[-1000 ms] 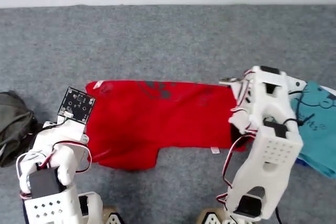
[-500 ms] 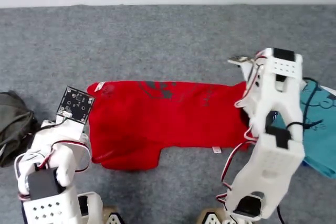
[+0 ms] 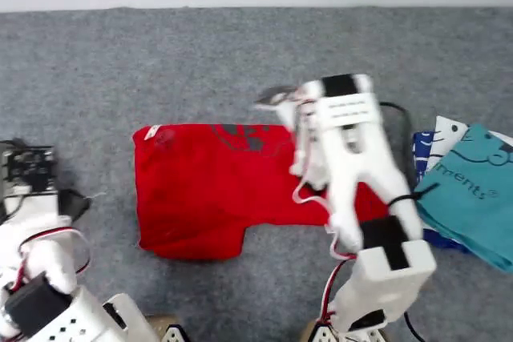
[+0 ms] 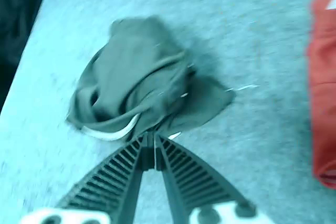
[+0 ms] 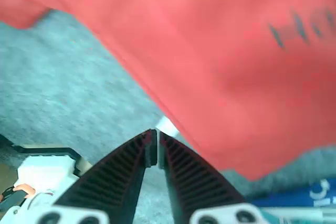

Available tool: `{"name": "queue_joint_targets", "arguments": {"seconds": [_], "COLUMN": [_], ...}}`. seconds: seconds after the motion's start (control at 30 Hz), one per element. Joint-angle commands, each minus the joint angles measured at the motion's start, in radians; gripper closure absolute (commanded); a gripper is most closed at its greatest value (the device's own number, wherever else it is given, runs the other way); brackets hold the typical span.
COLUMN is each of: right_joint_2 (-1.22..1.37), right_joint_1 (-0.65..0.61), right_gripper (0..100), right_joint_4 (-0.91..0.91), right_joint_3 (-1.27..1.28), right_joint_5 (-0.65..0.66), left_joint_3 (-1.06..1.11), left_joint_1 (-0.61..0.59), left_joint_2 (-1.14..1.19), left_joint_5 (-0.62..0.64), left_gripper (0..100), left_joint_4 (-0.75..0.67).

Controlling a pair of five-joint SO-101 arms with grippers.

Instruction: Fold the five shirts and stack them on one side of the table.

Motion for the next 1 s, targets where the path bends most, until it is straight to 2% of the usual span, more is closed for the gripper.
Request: {"name": "queue_joint_targets", "arguments": {"seconds": [0.0,0.1,0.17,0.43,0.77,0.83,0.97], "right_joint_2": [-0.058,-0.058,-0.056,0.073,0.317,0.358,0.394], "right_joint_1": [-0.174,-0.303,-0.381,-0.575,-0.613,-0.616,-0.611], "right_gripper": [85.0,71.3,68.3,71.5,72.3,75.7,89.9], "right_joint_4": [0.012,-0.044,-0.087,-0.179,-0.18,-0.173,-0.17], "right_joint_3": [-0.009,-0.009,-0.009,-0.069,-0.299,-0.353,-0.405], "right_joint_5": [-0.069,-0.129,-0.144,-0.153,-0.166,-0.195,-0.203], "left_joint_3": [-0.044,-0.022,-0.004,0.01,0.013,0.013,0.013], "left_joint_1": [-0.066,-0.078,-0.078,-0.078,-0.074,-0.074,-0.074], "left_joint_2": [0.008,0.002,0.0,0.0,0.0,0.0,0.0], "left_joint_5": [-0.009,-0.04,-0.04,-0.037,-0.037,-0.037,-0.037], "left_gripper": [98,98,98,98,98,98,98], "left_joint_4": [0.025,0.04,0.043,0.038,0.038,0.038,0.037]}}
